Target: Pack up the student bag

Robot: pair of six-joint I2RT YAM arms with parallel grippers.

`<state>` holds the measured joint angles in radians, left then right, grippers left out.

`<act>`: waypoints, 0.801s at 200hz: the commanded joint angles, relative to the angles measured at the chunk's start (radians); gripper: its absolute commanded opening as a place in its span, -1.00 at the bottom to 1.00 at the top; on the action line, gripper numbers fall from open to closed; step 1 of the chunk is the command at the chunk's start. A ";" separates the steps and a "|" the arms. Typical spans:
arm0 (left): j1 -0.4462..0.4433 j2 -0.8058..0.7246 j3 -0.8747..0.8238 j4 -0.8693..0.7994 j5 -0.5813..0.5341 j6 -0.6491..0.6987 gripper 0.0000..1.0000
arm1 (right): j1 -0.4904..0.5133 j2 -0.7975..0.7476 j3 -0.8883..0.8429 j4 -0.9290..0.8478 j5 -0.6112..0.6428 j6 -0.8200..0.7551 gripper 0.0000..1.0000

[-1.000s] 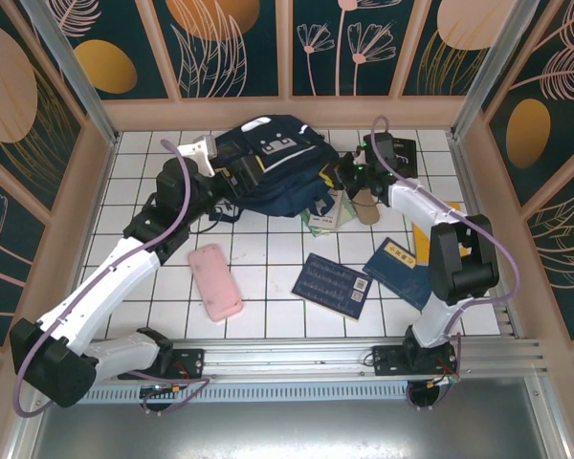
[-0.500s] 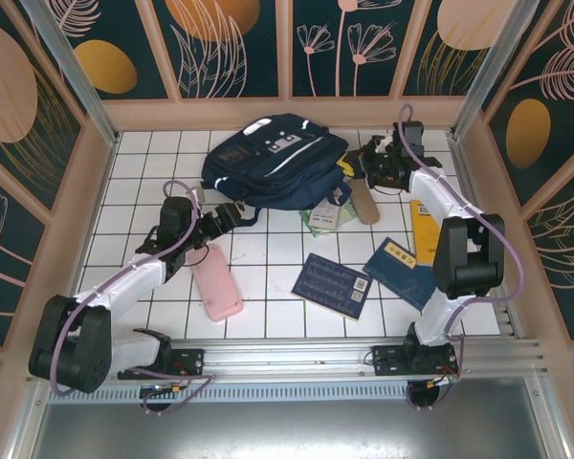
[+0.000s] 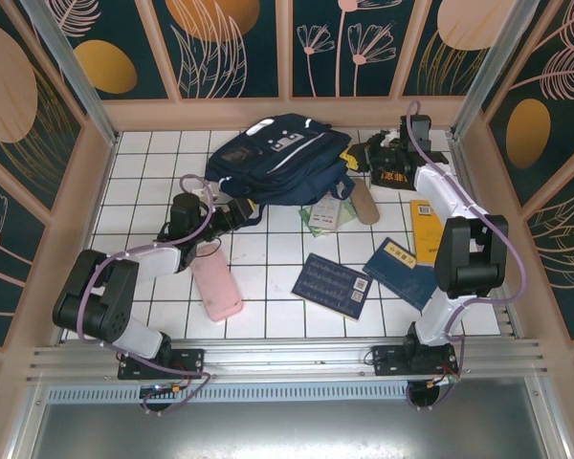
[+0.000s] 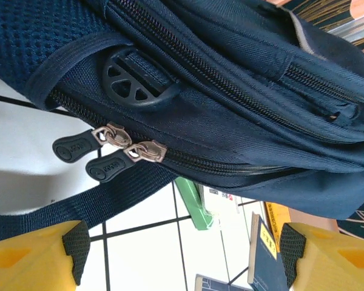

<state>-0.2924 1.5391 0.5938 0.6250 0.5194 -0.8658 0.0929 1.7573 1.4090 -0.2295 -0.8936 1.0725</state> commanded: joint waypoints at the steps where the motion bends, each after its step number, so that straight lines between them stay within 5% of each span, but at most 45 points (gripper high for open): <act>1: 0.006 0.028 0.049 0.059 0.029 0.023 0.67 | -0.011 -0.027 0.060 0.036 -0.083 0.029 -1.00; 160: 0.007 0.224 0.119 0.194 0.036 0.002 0.69 | 0.008 -0.057 0.055 0.098 -0.105 0.085 -1.00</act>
<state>-0.2924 1.7123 0.6979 0.7059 0.5297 -0.8406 0.0933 1.7573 1.4189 -0.2184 -0.9188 1.1255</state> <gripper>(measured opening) 0.846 0.055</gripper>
